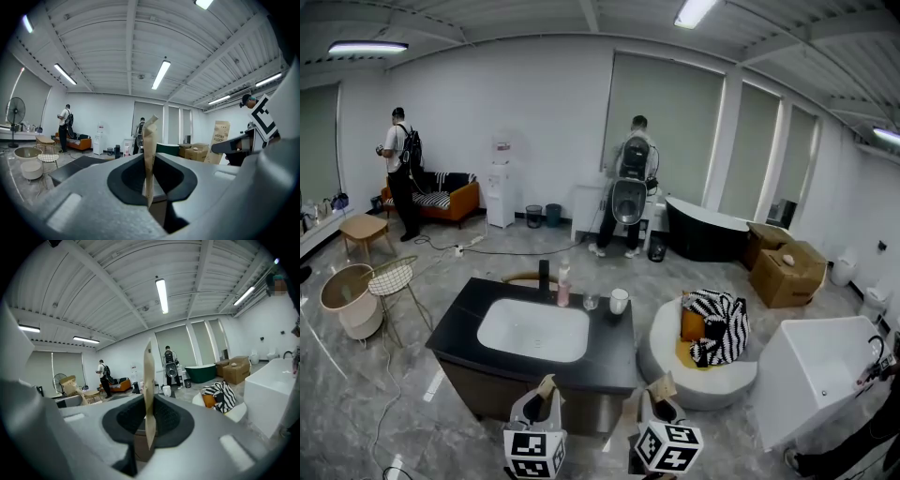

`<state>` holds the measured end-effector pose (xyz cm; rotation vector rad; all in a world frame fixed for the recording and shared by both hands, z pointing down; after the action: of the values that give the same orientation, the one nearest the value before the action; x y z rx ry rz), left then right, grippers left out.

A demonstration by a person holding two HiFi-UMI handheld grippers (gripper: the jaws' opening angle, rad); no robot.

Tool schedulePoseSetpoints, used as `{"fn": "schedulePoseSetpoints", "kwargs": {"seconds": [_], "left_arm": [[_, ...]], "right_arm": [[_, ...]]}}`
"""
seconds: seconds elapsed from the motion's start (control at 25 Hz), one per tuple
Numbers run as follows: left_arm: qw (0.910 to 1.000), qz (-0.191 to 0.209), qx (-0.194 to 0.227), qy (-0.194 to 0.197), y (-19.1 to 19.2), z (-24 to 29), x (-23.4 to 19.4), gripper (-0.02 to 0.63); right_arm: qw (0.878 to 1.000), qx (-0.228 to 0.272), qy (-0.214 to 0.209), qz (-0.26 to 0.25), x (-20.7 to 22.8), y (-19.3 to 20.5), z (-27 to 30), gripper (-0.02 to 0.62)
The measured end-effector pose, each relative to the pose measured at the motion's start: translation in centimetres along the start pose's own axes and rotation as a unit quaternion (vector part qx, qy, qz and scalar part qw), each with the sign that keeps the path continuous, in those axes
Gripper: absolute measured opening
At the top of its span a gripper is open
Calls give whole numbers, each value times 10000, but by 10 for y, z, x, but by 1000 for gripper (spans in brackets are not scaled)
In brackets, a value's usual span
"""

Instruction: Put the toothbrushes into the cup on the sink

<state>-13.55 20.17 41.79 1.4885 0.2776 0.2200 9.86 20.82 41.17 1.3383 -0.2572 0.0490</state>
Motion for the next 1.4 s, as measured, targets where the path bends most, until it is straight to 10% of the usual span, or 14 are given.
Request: {"fn": "schedulePoseSetpoints", "kwargs": {"seconds": [1.4], "left_arm": [[9991,29,59,408,-9,223,-8,41]], "right_arm": [[9993,73,357,56,77,-47,171,49]]}}
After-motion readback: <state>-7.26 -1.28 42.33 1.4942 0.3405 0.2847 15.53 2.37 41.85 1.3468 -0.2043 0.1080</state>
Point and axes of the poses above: the fingertips, and each gripper's own axes: z forward along the fingers, x to its right, y out of its underside, the point moved 6 cm from there along -z, backward along the fingers
